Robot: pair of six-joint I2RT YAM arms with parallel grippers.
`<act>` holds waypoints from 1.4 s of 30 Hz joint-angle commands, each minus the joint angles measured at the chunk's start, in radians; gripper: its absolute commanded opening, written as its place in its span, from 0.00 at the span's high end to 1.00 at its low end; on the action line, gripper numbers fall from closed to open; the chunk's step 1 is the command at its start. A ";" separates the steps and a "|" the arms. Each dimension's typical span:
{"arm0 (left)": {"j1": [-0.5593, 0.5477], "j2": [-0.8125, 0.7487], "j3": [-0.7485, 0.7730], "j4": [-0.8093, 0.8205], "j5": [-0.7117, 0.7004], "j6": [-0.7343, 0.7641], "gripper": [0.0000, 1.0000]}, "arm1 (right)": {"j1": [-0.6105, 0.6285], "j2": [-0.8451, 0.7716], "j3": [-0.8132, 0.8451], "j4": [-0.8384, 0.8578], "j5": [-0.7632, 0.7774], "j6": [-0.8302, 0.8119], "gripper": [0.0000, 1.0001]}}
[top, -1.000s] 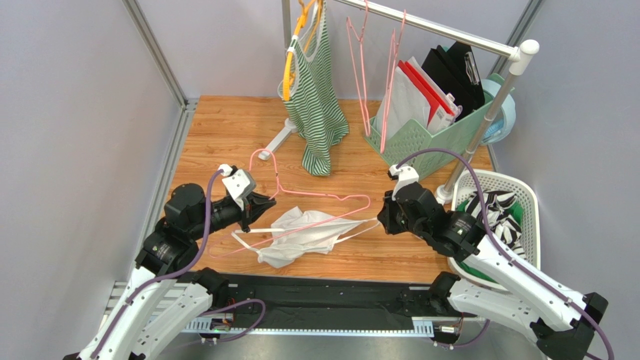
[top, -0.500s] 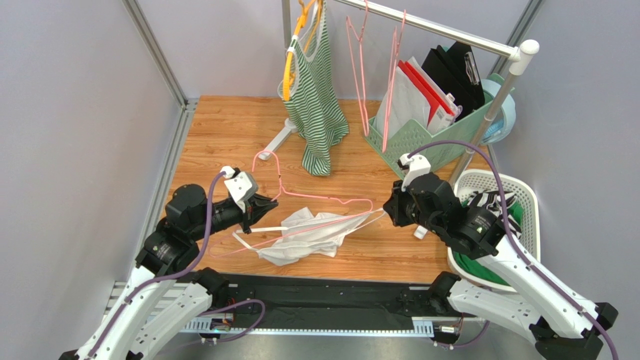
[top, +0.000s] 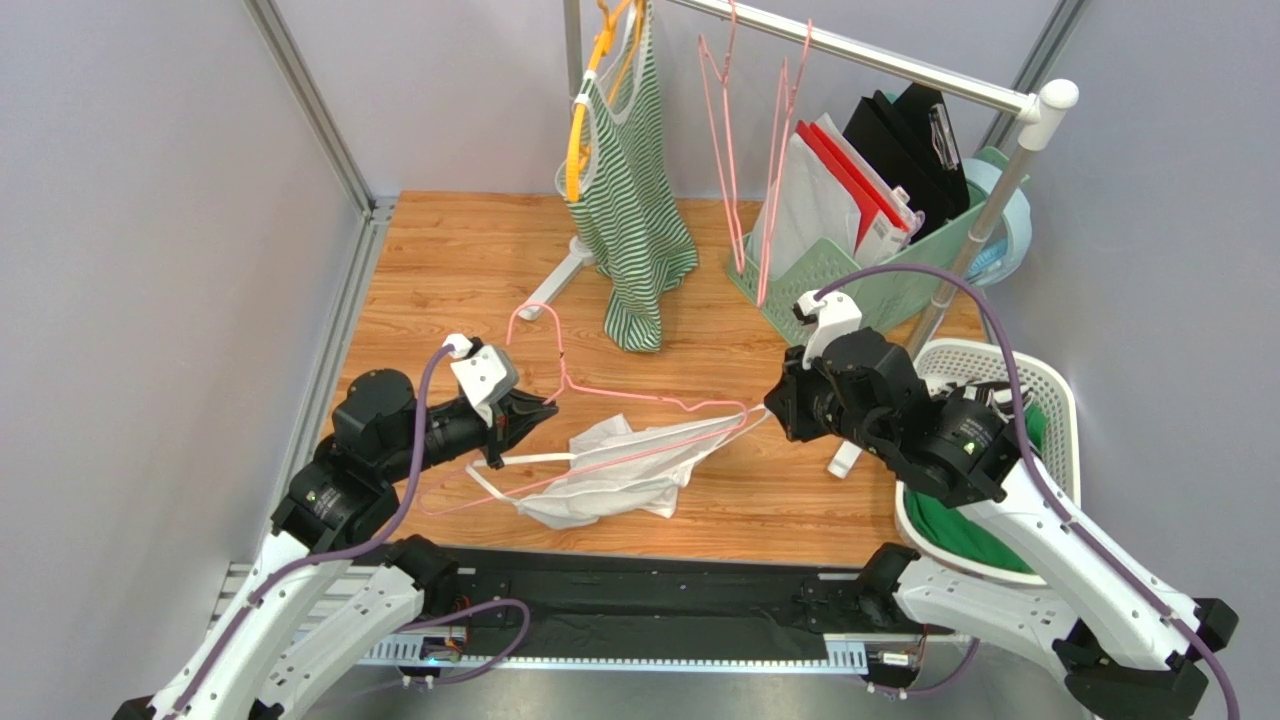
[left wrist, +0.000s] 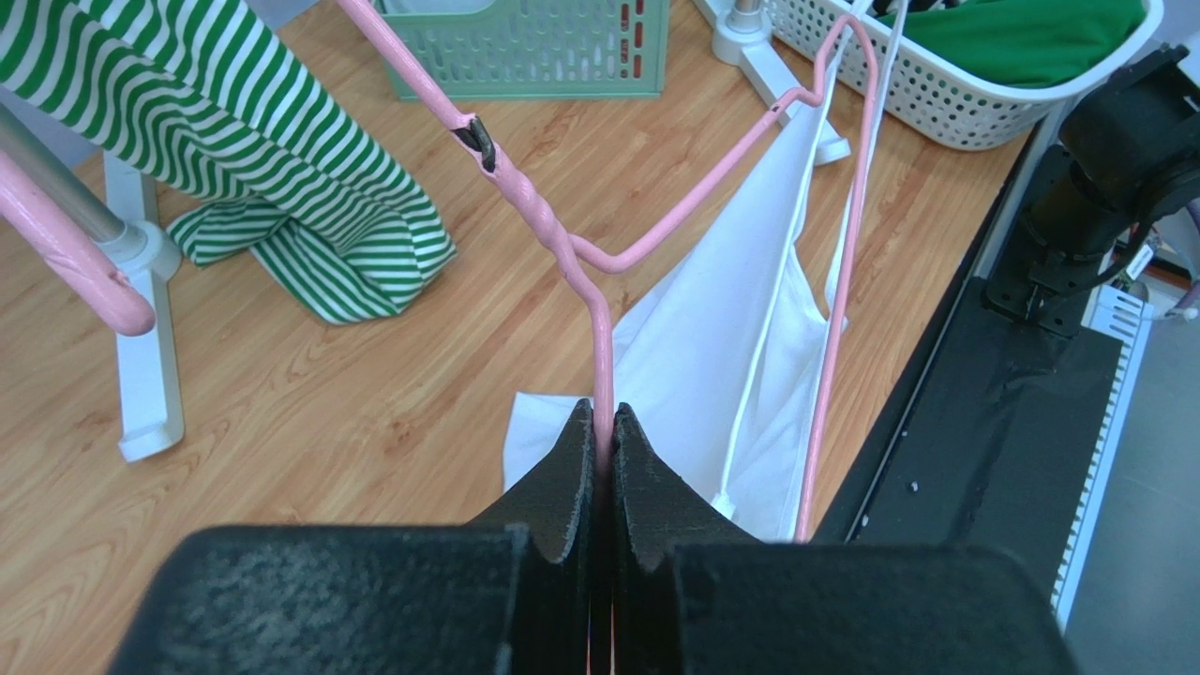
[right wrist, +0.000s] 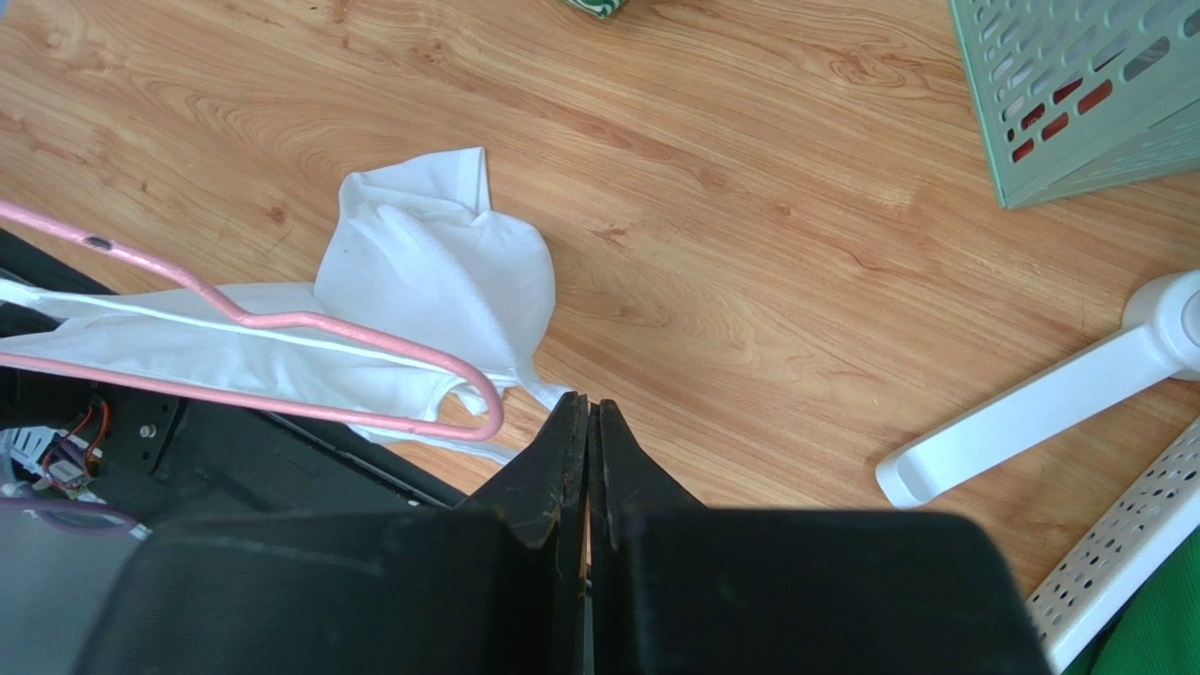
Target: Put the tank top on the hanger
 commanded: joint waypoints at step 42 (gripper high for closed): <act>-0.041 0.006 -0.001 0.034 -0.026 0.038 1.00 | 0.180 0.198 0.175 0.143 -0.089 0.007 1.00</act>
